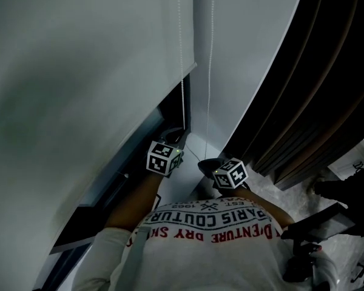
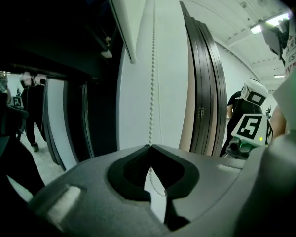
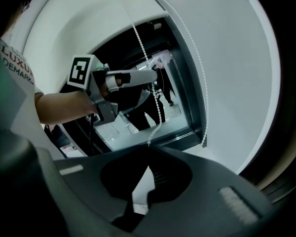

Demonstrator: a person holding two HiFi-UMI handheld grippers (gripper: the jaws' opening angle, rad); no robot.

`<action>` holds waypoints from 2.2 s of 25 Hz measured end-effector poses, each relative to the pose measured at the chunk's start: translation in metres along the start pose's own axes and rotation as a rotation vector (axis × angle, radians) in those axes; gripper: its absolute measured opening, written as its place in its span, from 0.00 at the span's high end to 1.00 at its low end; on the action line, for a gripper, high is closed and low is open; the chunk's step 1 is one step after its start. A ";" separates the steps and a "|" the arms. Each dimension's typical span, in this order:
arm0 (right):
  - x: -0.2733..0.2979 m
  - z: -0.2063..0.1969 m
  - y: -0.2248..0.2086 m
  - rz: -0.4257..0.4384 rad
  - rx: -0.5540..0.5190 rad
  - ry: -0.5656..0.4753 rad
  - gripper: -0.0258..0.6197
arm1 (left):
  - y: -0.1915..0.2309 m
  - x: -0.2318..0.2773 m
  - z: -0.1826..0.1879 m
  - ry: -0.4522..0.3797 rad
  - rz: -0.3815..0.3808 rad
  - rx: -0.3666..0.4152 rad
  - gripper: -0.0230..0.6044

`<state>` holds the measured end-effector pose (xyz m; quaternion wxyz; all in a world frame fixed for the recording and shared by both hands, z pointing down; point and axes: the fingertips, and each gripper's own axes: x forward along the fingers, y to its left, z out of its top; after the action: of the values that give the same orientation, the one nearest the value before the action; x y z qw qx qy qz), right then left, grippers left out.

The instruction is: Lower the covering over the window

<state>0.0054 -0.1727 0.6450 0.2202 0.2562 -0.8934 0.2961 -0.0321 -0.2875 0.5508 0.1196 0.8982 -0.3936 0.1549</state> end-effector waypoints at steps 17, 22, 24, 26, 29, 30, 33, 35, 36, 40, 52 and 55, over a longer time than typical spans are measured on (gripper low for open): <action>-0.013 0.023 -0.022 -0.068 -0.062 -0.070 0.94 | 0.011 -0.005 -0.037 0.020 0.116 -0.116 0.81; -0.030 0.025 -0.034 -0.129 -0.105 -0.064 0.79 | -0.008 0.002 -0.033 -0.039 0.093 -0.144 0.78; -0.038 0.033 -0.045 -0.175 -0.120 -0.077 0.72 | -0.015 0.006 -0.025 -0.060 0.064 -0.152 0.78; -0.046 0.041 -0.058 -0.228 -0.132 -0.094 0.65 | -0.022 0.008 -0.019 -0.077 0.041 -0.147 0.78; -0.058 0.047 -0.070 -0.280 -0.139 -0.125 0.59 | -0.034 0.009 -0.014 -0.099 0.007 -0.148 0.78; -0.060 0.048 -0.070 -0.280 -0.138 -0.131 0.59 | -0.037 0.008 -0.014 -0.102 -0.004 -0.151 0.78; -0.061 0.048 -0.060 -0.237 -0.117 -0.146 0.59 | -0.047 0.001 -0.015 -0.108 -0.032 -0.160 0.78; -0.062 0.044 -0.049 -0.202 -0.085 -0.166 0.62 | -0.056 -0.006 -0.018 -0.116 -0.045 -0.172 0.78; -0.063 0.043 -0.044 -0.189 -0.071 -0.178 0.65 | -0.060 -0.010 -0.018 -0.119 -0.052 -0.182 0.78; -0.065 0.061 -0.022 -0.096 -0.034 -0.235 0.95 | -0.066 -0.019 -0.003 -0.136 -0.126 -0.213 0.96; -0.075 0.051 0.006 0.021 0.031 -0.234 0.95 | -0.099 -0.031 0.002 -0.121 -0.263 -0.288 0.96; -0.067 0.079 0.002 0.043 -0.054 -0.258 0.95 | -0.075 -0.034 0.015 -0.169 -0.194 -0.266 0.96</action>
<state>0.0363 -0.1999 0.5504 0.1038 0.2668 -0.9273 0.2411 0.0047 -0.2203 0.5172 0.2181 0.9181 -0.3308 0.0131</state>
